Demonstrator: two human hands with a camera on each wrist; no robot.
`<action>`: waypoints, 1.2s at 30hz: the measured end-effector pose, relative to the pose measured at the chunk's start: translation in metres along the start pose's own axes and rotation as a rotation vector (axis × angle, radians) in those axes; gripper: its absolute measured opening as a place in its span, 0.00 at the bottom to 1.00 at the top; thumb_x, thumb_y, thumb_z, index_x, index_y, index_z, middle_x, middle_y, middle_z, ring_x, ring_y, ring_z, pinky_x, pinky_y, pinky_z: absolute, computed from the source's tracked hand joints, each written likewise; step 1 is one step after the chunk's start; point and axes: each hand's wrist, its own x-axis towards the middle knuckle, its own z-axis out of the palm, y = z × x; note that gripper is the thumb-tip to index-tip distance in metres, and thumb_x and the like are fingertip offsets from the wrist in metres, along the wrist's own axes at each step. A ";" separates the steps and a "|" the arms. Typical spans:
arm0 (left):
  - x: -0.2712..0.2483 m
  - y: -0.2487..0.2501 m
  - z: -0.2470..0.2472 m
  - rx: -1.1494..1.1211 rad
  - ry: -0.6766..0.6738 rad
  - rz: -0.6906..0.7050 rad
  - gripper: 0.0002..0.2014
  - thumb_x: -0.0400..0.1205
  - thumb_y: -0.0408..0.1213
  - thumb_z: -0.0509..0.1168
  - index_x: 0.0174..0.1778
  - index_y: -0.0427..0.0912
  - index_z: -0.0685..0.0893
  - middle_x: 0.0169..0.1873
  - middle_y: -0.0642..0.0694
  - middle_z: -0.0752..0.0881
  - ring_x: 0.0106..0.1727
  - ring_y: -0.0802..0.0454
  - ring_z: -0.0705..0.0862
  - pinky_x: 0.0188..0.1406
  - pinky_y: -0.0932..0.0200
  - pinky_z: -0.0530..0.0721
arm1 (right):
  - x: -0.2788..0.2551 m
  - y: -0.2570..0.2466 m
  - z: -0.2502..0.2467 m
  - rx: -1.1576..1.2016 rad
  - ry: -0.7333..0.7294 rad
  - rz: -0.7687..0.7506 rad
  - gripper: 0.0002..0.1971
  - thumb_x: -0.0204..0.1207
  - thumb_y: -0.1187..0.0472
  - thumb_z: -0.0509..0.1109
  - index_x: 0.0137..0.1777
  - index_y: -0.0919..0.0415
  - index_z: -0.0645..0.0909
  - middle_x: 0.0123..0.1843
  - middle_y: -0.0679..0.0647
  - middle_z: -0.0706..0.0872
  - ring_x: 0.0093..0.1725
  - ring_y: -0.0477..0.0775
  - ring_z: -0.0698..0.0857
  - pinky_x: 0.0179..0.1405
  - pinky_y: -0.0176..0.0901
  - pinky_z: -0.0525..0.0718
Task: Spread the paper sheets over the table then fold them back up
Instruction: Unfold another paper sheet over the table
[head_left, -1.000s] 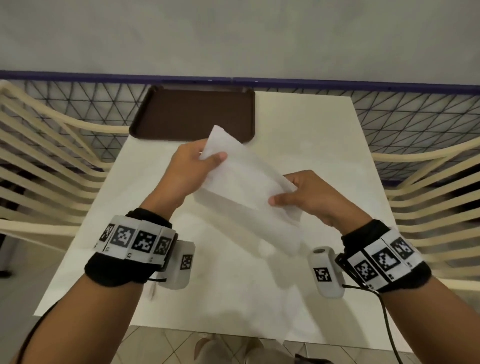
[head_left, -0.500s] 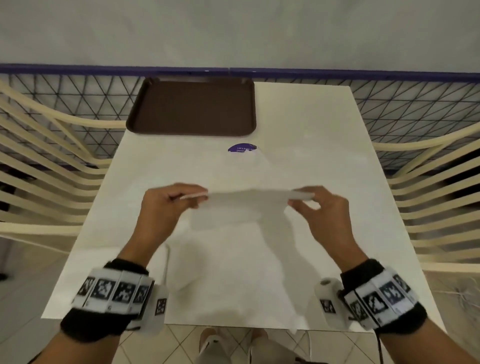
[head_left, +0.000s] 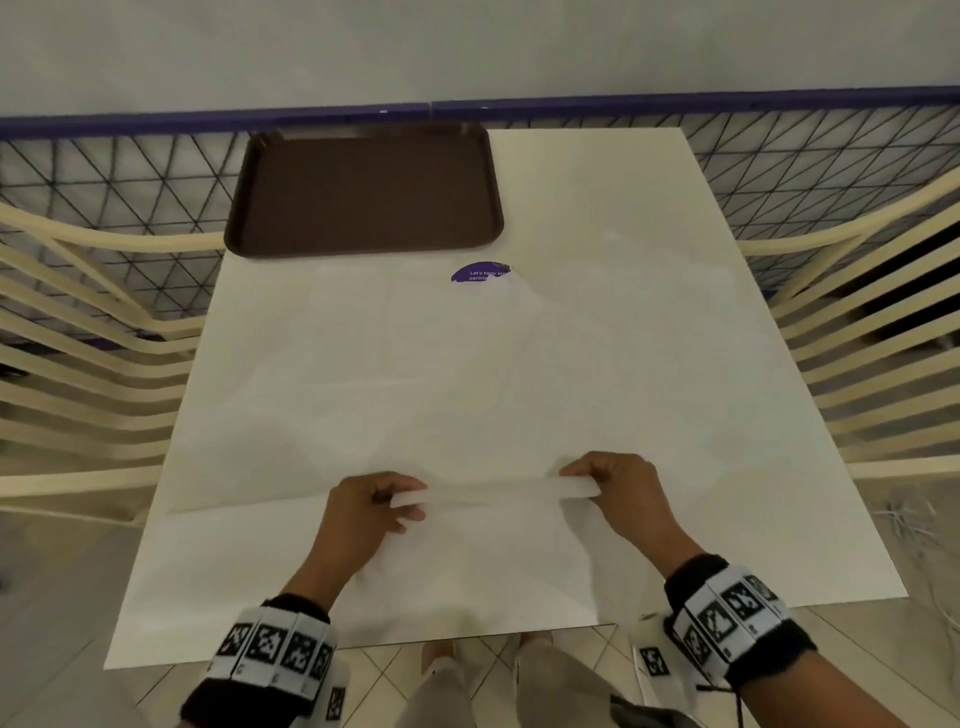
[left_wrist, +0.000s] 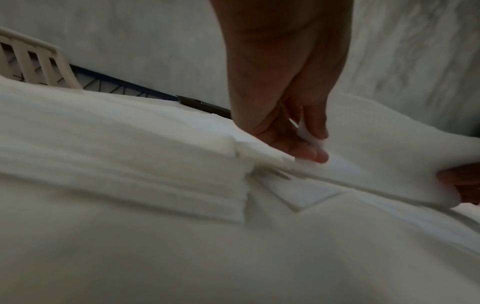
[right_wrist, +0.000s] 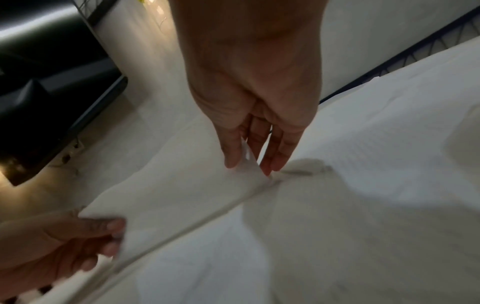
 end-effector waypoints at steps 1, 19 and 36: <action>0.007 0.003 -0.002 0.020 0.031 0.017 0.18 0.74 0.15 0.62 0.35 0.44 0.87 0.21 0.52 0.87 0.25 0.61 0.86 0.23 0.70 0.81 | 0.006 -0.004 -0.001 0.004 0.026 0.001 0.15 0.68 0.79 0.71 0.38 0.57 0.87 0.41 0.49 0.88 0.41 0.43 0.84 0.39 0.15 0.76; -0.002 -0.004 0.040 1.017 -0.337 0.559 0.36 0.80 0.58 0.27 0.80 0.40 0.44 0.81 0.46 0.46 0.81 0.50 0.43 0.80 0.53 0.45 | -0.014 -0.018 0.054 -0.633 -0.397 -0.398 0.40 0.74 0.34 0.32 0.82 0.57 0.48 0.82 0.45 0.43 0.82 0.47 0.42 0.80 0.42 0.41; 0.019 0.034 0.010 1.414 -0.239 0.370 0.22 0.88 0.47 0.46 0.74 0.42 0.69 0.74 0.43 0.71 0.72 0.46 0.72 0.73 0.55 0.63 | -0.017 0.007 0.018 -0.919 -0.449 -0.200 0.51 0.61 0.29 0.13 0.82 0.56 0.36 0.78 0.46 0.28 0.79 0.45 0.33 0.75 0.45 0.32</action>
